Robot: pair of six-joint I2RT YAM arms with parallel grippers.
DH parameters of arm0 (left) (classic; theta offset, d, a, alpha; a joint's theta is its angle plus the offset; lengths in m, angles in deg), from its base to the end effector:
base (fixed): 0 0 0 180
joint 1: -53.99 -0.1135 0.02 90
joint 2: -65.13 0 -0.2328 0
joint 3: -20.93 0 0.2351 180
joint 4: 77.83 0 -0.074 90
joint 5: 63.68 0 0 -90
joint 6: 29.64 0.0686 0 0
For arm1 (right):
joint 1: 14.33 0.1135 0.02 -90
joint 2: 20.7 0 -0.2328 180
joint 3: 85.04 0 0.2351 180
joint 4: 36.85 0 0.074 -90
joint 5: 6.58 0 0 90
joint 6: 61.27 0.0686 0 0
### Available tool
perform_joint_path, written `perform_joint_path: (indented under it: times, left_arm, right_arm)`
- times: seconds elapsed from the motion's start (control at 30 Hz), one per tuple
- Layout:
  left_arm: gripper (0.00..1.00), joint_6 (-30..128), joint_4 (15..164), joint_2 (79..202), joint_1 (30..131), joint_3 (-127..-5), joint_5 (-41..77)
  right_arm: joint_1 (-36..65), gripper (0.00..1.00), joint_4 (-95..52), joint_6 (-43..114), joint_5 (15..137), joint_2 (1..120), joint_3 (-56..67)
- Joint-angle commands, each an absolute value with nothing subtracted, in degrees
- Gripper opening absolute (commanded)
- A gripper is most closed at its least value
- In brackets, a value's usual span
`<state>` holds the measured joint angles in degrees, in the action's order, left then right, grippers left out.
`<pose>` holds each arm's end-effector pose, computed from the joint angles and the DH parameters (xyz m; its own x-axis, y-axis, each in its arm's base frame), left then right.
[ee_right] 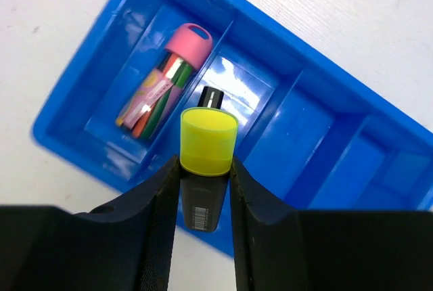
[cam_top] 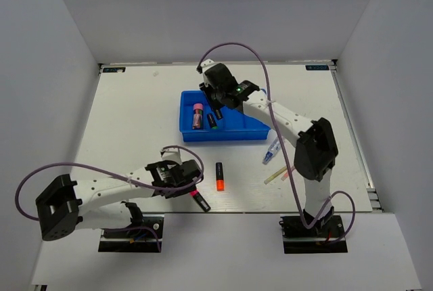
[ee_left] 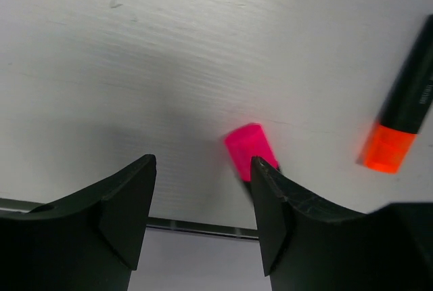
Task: Sort the stationery into containers
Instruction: Place the pen in the storage box.
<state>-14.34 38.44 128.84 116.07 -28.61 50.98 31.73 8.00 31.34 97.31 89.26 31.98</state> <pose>0.1065 -0.1398 0.1314 -0.8559 -0.2570 -0.4488 -0.2405 0.9660 -0.0945 0.3199 0.3082 0.2751 -0.4506 -0.4039 -0.7961 -0.5474 0.8295 -0.1110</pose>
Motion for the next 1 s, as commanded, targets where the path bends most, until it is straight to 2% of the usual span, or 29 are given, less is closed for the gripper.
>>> perform_joint_path:
  times: [0.0,0.17,0.23,0.27,0.37,0.4,0.43,0.57,0.67,0.7,0.73,0.77,0.83,0.97]
  left_arm:
    - [0.68,-17.9,41.0,132.0,118.5,-33.7,52.2]
    - [0.70,-19.0,42.5,136.1,120.5,-35.3,53.0]
    - [0.74,-19.8,42.5,137.4,120.8,-35.9,53.3]
    - [0.76,-20.1,42.5,137.7,121.2,-36.2,53.3]
    - [0.76,-21.7,42.3,139.4,122.0,-36.7,53.6]
    - [0.76,-22.3,42.5,139.7,122.2,-36.7,53.4]
    - [0.76,-22.6,42.4,140.3,122.5,-36.7,53.6]
    - [0.73,-26.4,42.4,142.0,123.7,-36.9,54.1]
    - [0.69,-29.8,41.1,143.6,125.1,-37.7,55.2]
    - [0.66,-30.9,40.4,144.1,125.7,-38.2,55.5]
    - [0.64,-31.9,39.2,144.5,126.3,-38.8,56.4]
    - [0.60,-34.3,38.5,145.0,126.8,-39.2,56.9]
    - [0.58,-36.5,37.2,146.1,127.4,-40.1,57.7]
    - [0.57,-42.9,34.8,148.5,128.4,-41.2,58.0]
  right_arm:
    - [29.5,0.00,-0.3,31.4,94.8,91.7,32.1]
    - [26.8,0.00,0.0,34.4,94.9,99.2,41.0]
    - [26.3,0.01,3.0,36.2,91.9,101.0,42.8]
    - [25.5,0.14,3.3,36.4,90.9,101.8,42.9]
    - [24.7,0.36,2.9,37.3,86.9,101.9,40.9]
    - [24.3,0.48,1.7,37.7,86.1,100.9,39.5]
    - [24.0,0.54,1.2,37.7,85.0,100.5,38.0]
    - [23.4,0.54,-0.5,38.5,82.0,97.7,35.0]
    - [23.0,0.50,-0.3,38.5,80.6,94.8,33.2]
    - [22.6,0.47,-0.3,38.5,80.6,94.4,32.2]
    - [22.6,0.33,0.8,38.5,80.6,92.4,32.0]
    - [22.4,0.27,1.2,38.7,80.7,91.6,31.9]
    - [21.7,0.19,1.9,38.7,81.4,87.7,29.2]
    - [20.1,0.27,1.4,39.1,81.7,80.3,21.6]
